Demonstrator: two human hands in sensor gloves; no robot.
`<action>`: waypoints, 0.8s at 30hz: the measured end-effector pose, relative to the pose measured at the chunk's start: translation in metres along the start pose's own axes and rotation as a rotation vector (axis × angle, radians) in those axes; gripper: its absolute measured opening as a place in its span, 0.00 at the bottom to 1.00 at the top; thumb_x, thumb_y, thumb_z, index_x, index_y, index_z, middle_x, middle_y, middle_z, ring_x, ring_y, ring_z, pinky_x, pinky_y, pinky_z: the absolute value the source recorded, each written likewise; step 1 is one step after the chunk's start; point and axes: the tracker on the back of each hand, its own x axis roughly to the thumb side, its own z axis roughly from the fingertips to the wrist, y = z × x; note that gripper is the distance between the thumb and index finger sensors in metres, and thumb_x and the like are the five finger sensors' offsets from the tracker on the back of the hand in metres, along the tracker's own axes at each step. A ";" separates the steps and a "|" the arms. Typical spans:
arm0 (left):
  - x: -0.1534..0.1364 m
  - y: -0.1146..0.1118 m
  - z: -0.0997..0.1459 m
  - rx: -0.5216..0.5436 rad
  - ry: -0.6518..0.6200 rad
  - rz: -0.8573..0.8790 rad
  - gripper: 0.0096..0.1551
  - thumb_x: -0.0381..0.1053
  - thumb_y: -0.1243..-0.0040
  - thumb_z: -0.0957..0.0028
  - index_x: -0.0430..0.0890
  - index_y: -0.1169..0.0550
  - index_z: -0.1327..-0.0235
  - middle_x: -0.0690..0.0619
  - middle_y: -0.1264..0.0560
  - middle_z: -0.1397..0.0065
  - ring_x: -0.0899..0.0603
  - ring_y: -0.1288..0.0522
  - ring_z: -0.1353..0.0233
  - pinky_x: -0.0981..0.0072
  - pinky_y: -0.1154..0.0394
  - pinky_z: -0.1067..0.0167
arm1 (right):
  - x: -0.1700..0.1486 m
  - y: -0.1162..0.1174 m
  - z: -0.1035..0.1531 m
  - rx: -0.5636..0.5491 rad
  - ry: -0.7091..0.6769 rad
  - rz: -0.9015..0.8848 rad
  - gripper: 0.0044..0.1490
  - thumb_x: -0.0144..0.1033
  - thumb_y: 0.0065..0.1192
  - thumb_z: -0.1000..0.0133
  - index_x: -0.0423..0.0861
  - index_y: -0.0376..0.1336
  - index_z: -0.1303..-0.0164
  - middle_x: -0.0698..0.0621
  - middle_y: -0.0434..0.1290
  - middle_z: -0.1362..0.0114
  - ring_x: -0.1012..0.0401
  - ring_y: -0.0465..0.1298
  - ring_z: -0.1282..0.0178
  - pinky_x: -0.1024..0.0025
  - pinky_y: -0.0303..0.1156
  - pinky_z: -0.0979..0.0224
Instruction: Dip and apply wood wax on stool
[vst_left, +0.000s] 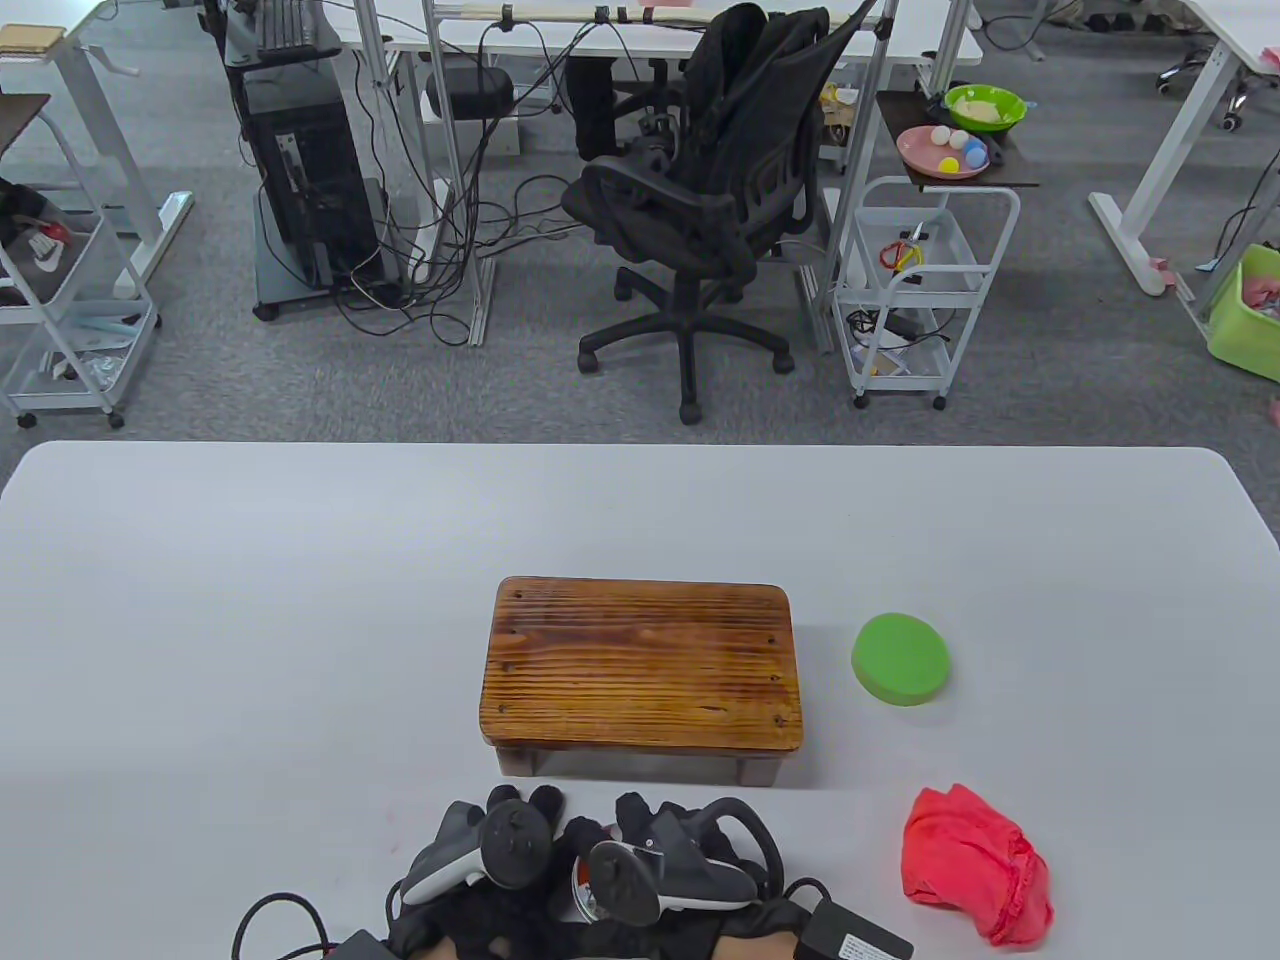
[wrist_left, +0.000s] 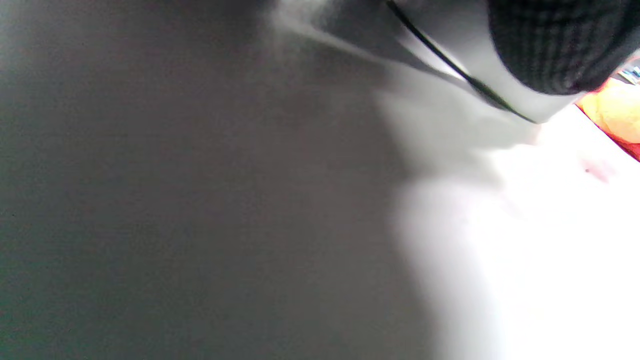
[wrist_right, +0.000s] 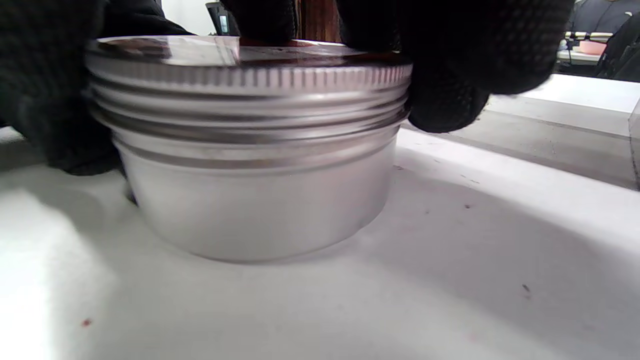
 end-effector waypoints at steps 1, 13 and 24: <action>0.000 0.000 0.000 0.004 0.001 -0.001 0.51 0.78 0.41 0.49 0.67 0.55 0.23 0.49 0.78 0.17 0.29 0.84 0.25 0.22 0.79 0.39 | 0.000 0.000 0.000 0.006 0.001 0.000 0.50 0.72 0.66 0.58 0.57 0.58 0.29 0.46 0.65 0.26 0.46 0.76 0.42 0.68 0.79 0.45; 0.006 0.032 0.036 0.078 0.013 -0.090 0.57 0.75 0.34 0.55 0.59 0.48 0.19 0.37 0.65 0.14 0.21 0.70 0.22 0.17 0.66 0.35 | -0.016 -0.040 0.034 -0.069 -0.033 -0.140 0.56 0.72 0.66 0.57 0.52 0.58 0.23 0.40 0.65 0.21 0.42 0.75 0.33 0.48 0.76 0.37; 0.005 0.116 0.138 0.557 0.142 -0.256 0.57 0.76 0.36 0.55 0.53 0.39 0.16 0.36 0.45 0.12 0.21 0.52 0.18 0.18 0.54 0.30 | -0.074 -0.111 0.110 -0.535 0.215 -0.051 0.49 0.67 0.67 0.55 0.52 0.64 0.26 0.43 0.71 0.23 0.39 0.73 0.28 0.39 0.70 0.30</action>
